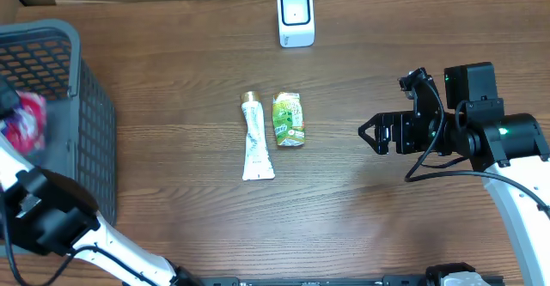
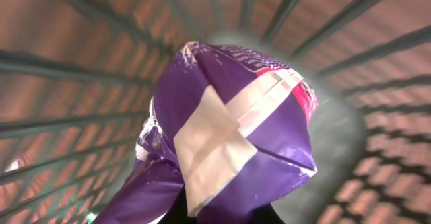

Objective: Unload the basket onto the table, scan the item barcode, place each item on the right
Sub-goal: 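Reach into the basket and grasp the purple-red snack pack with left gripper, then place the purple-red snack pack on the table left of the tube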

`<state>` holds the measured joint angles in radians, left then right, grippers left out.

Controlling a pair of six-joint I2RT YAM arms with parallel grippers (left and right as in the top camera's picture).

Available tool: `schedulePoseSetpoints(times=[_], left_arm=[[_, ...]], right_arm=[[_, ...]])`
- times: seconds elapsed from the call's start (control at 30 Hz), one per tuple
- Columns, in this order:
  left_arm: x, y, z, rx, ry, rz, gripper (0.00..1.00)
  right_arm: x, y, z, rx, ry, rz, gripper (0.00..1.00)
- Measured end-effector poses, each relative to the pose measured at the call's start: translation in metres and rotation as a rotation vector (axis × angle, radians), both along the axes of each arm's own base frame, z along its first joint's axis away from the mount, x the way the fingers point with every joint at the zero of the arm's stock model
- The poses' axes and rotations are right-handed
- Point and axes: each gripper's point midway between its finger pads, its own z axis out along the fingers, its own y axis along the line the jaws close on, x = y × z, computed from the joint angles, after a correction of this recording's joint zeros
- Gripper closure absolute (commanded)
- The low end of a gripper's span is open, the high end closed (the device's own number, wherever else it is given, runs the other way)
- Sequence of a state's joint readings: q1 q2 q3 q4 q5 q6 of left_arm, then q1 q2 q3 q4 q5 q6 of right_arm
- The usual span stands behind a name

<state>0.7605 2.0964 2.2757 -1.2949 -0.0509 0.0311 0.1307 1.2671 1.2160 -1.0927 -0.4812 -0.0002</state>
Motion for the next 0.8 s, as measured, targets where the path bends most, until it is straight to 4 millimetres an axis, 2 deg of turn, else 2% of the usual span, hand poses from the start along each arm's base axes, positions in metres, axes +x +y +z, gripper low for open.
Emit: schedulePoseSetpoints(times=[0.13,0.17,0.27,0.37,0.43,0.5,0.57,0.67,0.8], left_arm=[[0.004,-0.017,0.082,0.069,-0.207,-0.021,0.96],[0.002,-0.026,0.108,0.095,-0.269,-0.034,0.96],[-0.007,-0.054,0.168,0.152,-0.403,-0.066,0.96],[-0.016,-0.094,0.212,0.178,-0.506,-0.105,0.96],[-0.021,-0.124,0.232,0.172,-0.556,-0.144,0.95],[-0.025,-0.159,0.238,0.132,-0.571,-0.191,0.96],[-0.027,-0.193,0.234,0.066,-0.554,-0.240,0.96],[-0.024,-0.237,0.213,-0.037,-0.479,-0.326,0.96],[-0.002,-0.287,0.173,-0.152,-0.349,-0.447,0.96]], right_arm=[[0.000,0.000,0.000,0.000,-0.002,0.000,0.00],[0.001,0.000,0.000,0.000,-0.003,0.000,0.00],[0.001,0.000,0.000,0.000,-0.003,0.000,0.00],[0.000,0.000,0.000,0.000,0.001,0.000,0.00],[0.000,0.000,0.000,0.000,0.001,0.000,0.00],[0.000,0.000,0.000,0.000,0.000,0.000,0.00],[0.000,0.000,0.000,0.000,0.000,0.000,0.00],[0.000,0.000,0.000,0.000,0.000,0.000,0.00],[0.000,0.000,0.000,0.000,0.000,0.000,0.00]])
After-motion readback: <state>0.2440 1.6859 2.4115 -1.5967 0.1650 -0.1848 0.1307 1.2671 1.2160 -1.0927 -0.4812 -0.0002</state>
